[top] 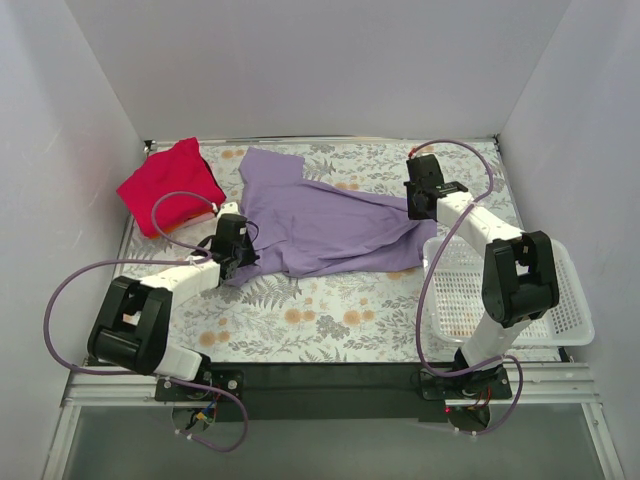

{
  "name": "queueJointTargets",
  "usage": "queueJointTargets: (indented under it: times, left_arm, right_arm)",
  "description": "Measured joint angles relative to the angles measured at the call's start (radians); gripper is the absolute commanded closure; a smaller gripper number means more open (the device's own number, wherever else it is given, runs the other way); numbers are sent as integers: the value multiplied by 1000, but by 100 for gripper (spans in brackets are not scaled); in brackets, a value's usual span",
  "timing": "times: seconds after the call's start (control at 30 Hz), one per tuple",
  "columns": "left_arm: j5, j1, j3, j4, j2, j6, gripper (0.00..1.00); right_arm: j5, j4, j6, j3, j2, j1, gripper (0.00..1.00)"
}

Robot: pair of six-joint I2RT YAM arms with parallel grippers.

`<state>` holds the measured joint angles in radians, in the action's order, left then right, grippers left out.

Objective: Fold and stack the t-shirts
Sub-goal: Fold the tshirt

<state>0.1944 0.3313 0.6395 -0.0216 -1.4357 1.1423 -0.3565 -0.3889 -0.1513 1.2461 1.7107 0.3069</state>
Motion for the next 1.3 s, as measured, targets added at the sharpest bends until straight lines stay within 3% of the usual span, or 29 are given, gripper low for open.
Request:
queueJointTargets:
  times: [0.23, 1.1, 1.17, 1.23, 1.27, 1.3]
  left_arm:
    - [26, -2, 15, -3, -1, -3, 100]
    - [50, -127, 147, 2, -121, -51, 100]
    - [48, -133, 159, 6, -148, -54, 92]
    - [37, -138, 163, 6, -169, -59, 69]
    - [31, -142, 163, 3, -175, -63, 45]
    - [25, -145, 163, 1, -177, -67, 40]
  right_arm:
    - [-7, 0, 2, 0, -1, 0, 99]
    - [-11, 0, 11, 0, -1, -6, 99]
    - [-11, 0, 13, 0, -1, -6, 99]
    - [-11, 0, 14, 0, -1, -8, 99]
    - [-11, 0, 14, -1, -1, -9, 99]
    - [-11, 0, 15, 0, -1, -11, 99]
